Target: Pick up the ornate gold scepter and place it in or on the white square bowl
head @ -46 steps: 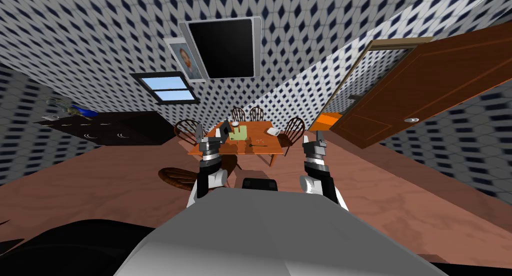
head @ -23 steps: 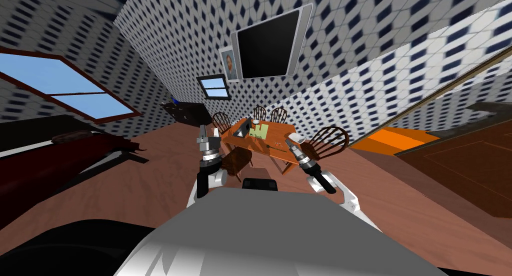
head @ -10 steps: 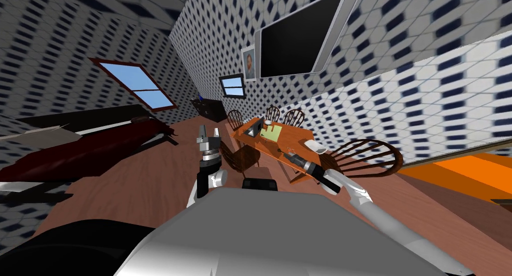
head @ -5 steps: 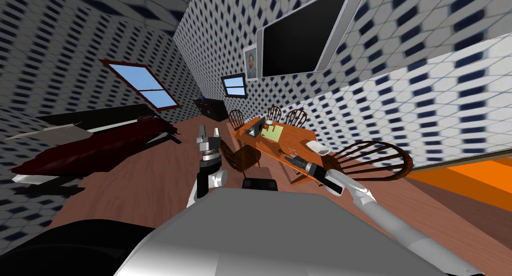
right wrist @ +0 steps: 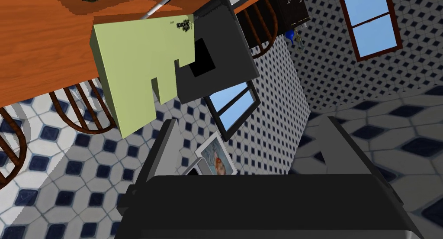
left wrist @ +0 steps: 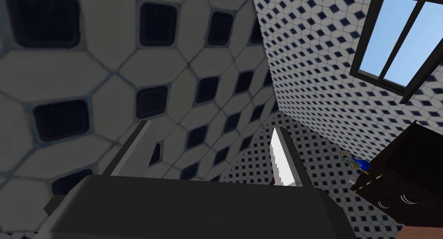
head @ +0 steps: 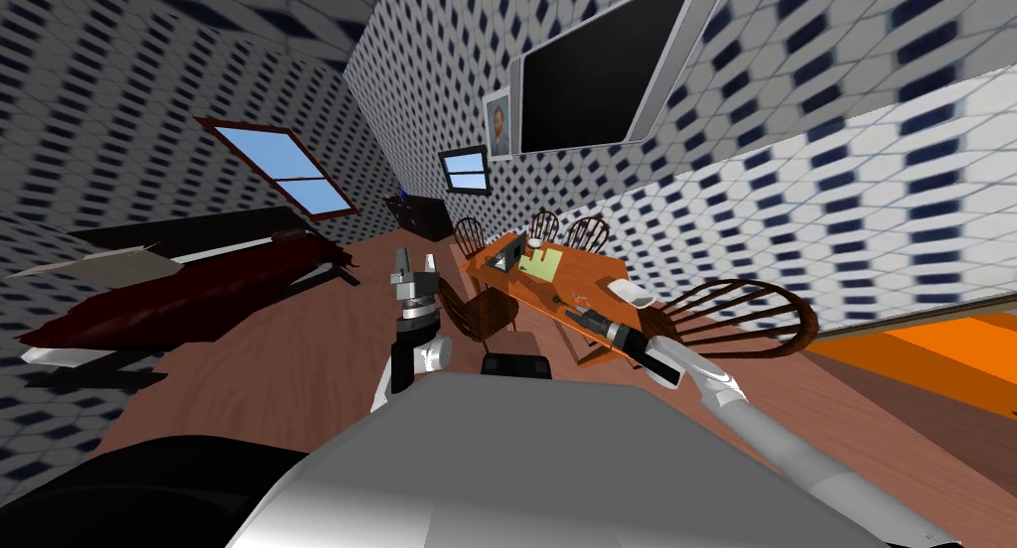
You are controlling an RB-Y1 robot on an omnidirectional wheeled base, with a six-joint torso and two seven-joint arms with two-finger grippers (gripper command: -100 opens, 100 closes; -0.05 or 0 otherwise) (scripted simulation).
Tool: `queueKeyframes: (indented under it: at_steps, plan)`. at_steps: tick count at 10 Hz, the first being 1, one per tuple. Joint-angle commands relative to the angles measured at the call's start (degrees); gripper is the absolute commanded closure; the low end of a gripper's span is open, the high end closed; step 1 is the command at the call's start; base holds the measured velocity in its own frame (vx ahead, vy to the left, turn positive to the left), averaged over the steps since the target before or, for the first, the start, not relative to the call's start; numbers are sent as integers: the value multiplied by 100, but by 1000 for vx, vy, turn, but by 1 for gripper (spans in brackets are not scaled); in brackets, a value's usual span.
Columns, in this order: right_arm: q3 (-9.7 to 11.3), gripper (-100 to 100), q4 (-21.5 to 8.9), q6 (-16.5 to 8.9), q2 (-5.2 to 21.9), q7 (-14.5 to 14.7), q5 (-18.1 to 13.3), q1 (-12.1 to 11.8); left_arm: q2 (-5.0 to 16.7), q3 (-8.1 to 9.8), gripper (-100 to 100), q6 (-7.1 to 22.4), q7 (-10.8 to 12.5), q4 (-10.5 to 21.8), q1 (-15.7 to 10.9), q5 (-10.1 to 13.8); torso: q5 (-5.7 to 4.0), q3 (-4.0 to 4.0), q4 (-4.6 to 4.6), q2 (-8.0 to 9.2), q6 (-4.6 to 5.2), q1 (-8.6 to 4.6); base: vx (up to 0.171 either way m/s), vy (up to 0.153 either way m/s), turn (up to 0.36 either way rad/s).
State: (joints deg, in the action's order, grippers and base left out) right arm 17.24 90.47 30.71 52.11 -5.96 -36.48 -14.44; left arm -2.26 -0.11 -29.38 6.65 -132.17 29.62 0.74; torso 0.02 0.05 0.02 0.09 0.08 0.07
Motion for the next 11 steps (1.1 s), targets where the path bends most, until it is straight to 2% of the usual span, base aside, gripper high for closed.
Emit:
queueKeyframes:
  at_steps: [1,5,11]
  plan:
    - [85,-100,-131,-33,166,74,15,-24,0,0,0,0,0,0,0,0,0,0,0,0,0,0,11,6,166]
    - [281,-100,-384,-80,567,233,89,-52,0,0,0,0,0,0,0,0,1,-7,-3,-12,-2,6,21,19,169]
    - [680,-100,-871,-159,1354,547,242,-84,0,0,0,0,0,0,0,0,2,-6,-2,-11,-2,6,16,24,190]
